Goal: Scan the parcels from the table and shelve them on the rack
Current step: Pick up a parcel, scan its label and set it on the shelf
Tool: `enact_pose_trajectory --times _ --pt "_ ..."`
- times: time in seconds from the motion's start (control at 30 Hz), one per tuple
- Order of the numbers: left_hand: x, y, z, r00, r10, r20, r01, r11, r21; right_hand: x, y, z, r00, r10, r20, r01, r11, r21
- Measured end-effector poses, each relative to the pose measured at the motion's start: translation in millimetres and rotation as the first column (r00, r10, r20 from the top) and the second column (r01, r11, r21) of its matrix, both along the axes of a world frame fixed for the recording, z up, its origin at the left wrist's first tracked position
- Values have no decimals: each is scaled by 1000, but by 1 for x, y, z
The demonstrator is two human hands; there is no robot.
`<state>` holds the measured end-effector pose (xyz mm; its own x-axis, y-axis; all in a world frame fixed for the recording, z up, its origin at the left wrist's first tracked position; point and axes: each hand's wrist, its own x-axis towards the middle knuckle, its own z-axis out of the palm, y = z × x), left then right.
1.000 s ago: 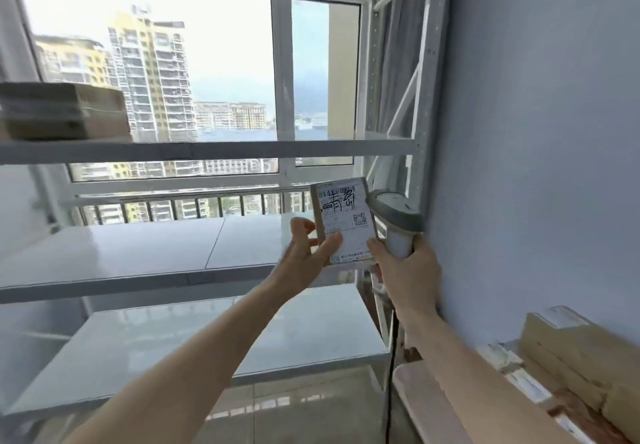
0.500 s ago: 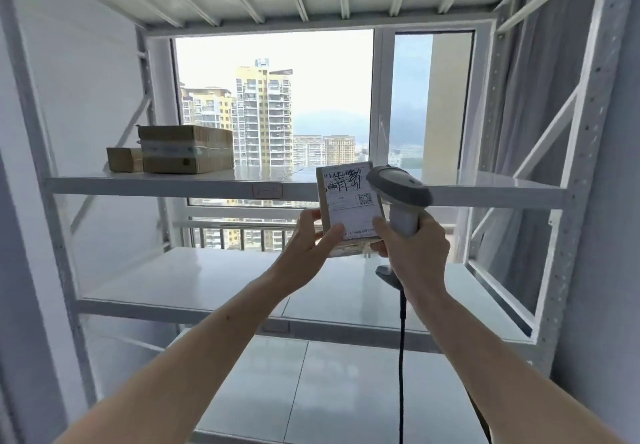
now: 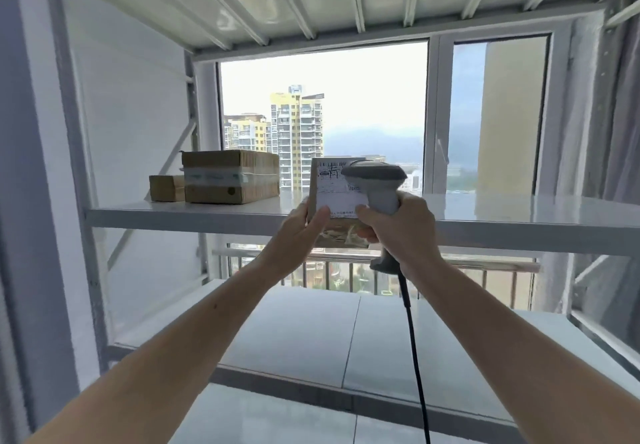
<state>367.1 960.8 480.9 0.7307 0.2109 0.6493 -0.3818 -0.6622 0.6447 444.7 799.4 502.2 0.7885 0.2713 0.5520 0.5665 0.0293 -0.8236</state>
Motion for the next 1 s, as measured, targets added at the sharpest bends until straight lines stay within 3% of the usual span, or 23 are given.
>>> enact_pose_trajectory --times 0.27,0.43,0.67,1.0 --pt "23 126 31 993 105 -47 -104 994 36 6 108 45 1000 -9 14 11 989 -150" --pt "40 170 49 983 170 -66 -172 985 -33 19 164 70 995 -59 77 75 969 -234" --pt "77 219 62 948 260 -184 -276 958 -71 40 217 101 993 -114 42 121 896 -428" --pt "127 276 62 928 176 -327 -213 974 -79 93 274 113 996 -78 45 89 797 -598"
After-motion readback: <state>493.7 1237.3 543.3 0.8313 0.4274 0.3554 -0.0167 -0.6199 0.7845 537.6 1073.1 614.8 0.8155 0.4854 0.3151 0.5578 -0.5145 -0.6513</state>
